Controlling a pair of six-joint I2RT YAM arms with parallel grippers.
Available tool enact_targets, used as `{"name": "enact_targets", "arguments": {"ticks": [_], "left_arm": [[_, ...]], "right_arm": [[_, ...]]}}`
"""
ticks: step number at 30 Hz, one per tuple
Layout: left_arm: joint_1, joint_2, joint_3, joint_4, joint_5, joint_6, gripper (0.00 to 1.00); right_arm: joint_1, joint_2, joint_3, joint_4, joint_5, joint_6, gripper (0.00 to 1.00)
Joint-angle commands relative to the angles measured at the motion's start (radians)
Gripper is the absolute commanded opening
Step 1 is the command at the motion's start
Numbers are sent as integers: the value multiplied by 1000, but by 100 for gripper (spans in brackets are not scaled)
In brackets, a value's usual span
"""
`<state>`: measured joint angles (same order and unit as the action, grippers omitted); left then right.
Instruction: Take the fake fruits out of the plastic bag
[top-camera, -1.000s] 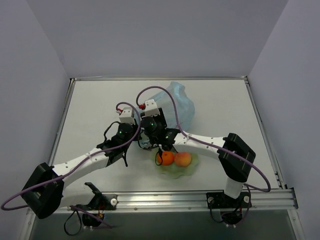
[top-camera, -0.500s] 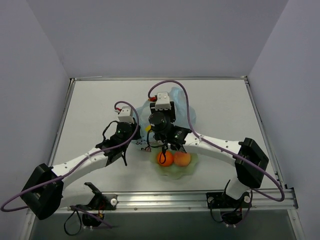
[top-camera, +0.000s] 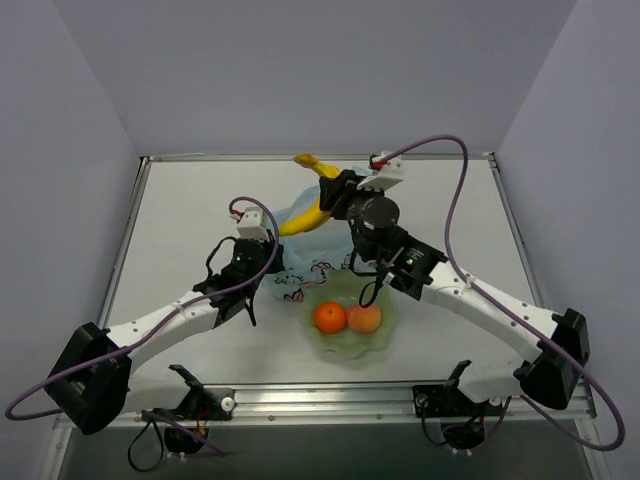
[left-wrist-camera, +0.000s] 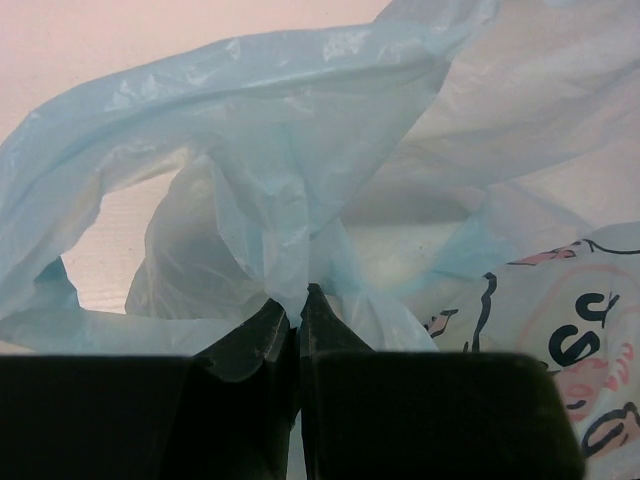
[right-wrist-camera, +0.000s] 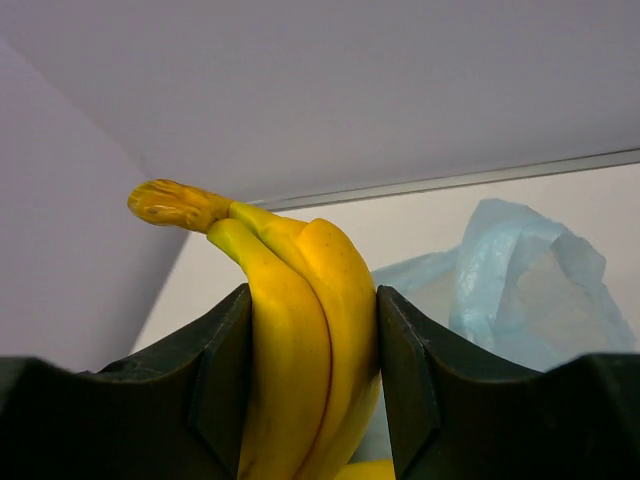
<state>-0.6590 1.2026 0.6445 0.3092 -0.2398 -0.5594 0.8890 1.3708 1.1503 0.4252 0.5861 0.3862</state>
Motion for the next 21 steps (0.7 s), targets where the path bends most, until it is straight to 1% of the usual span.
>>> {"name": "enact_targets", "arguments": {"ticks": [1, 3, 5, 7, 8, 9, 11, 12, 15, 18, 21], "left_arm": [[15, 20, 32, 59, 19, 7, 2], [16, 31, 34, 74, 28, 6, 2], [19, 32, 37, 79, 36, 1, 2], [27, 31, 46, 84, 42, -10, 2], [30, 31, 52, 84, 53, -11, 2], [30, 31, 60, 84, 56, -13, 2], [35, 31, 79, 84, 56, -16, 2], [38, 31, 87, 85, 54, -17, 2], [41, 38, 115, 84, 56, -14, 2], [42, 37, 129, 70, 54, -8, 2], [42, 20, 126, 61, 51, -7, 2]], "right_arm": [[-7, -82, 20, -25, -187, 112, 0], [-4, -126, -9, -51, -257, 117, 0], [1, -169, -59, -87, -284, 108, 0], [10, -255, -109, -135, -354, 88, 0], [13, -283, -150, -201, -370, 88, 0], [19, -335, -170, -238, -379, 91, 0], [42, -387, -242, -302, -397, 94, 0], [48, -444, -271, -368, -394, 103, 0], [53, -548, -375, -483, -375, 129, 0], [50, -611, -431, -554, -316, 154, 0], [47, -609, -451, -588, -246, 180, 0]]}}
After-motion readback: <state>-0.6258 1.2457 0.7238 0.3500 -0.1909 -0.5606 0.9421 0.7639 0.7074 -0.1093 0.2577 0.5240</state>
